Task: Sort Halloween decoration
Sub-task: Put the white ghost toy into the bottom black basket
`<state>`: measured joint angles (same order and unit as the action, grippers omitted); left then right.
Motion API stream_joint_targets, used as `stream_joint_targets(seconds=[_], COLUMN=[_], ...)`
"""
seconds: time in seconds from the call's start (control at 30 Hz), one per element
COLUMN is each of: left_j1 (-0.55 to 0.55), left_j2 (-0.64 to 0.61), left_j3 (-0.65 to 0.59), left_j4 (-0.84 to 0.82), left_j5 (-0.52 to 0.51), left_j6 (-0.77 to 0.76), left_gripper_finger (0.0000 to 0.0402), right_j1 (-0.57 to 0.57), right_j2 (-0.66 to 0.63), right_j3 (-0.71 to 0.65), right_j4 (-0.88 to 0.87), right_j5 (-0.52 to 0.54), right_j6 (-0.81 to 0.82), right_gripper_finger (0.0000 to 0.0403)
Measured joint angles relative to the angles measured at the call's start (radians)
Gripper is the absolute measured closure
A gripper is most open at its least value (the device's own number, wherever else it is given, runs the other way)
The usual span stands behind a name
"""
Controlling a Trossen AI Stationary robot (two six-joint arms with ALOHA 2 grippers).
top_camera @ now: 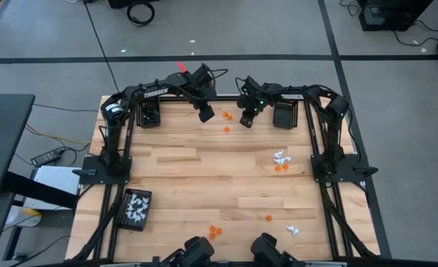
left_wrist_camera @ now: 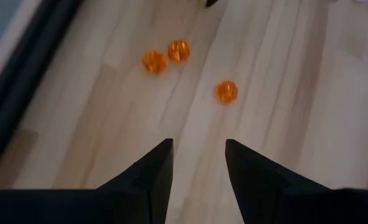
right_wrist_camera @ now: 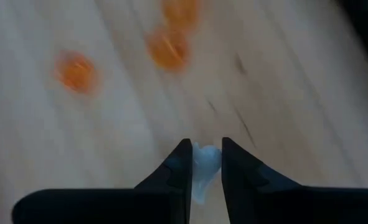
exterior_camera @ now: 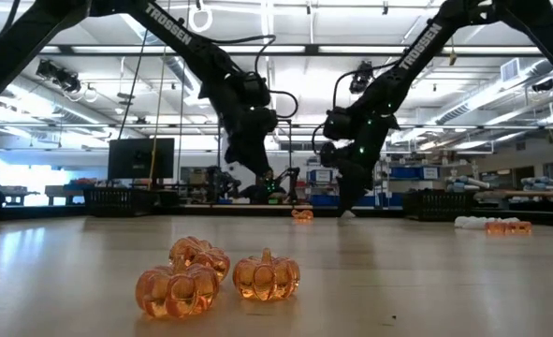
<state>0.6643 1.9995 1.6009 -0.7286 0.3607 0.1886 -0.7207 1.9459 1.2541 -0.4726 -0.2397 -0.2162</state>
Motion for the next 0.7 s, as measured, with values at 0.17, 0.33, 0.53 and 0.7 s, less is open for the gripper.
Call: stream_joint_targets(seconds=[0.17, 0.33, 0.53, 0.7], left_j1=[0.0, 0.0, -0.024, -0.112], left_j2=[-0.035, -0.12, -0.302, -0.483], left_j3=[0.0, 0.0, 0.0, 0.0], left_j4=[-0.118, -0.23, -0.383, -0.568], left_j5=[-0.001, -0.005, -0.138, -0.288], left_j6=[-0.008, -0.041, -0.19, -0.329], left_gripper_finger=[0.0246, 0.0247, 0.0247, 0.0247], right_j1=[0.02, 0.097, 0.277, 0.451], right_j2=[-0.128, -0.231, -0.251, -0.207], right_j3=[0.005, 0.005, 0.005, 0.005], right_j4=[0.023, 0.043, 0.135, 0.33], right_j5=[-0.144, -0.183, -0.176, -0.12], right_j6=[0.163, 0.255, 0.355, 0.467], right_gripper_finger=[0.0339, 0.0339, 0.0333, 0.0333])
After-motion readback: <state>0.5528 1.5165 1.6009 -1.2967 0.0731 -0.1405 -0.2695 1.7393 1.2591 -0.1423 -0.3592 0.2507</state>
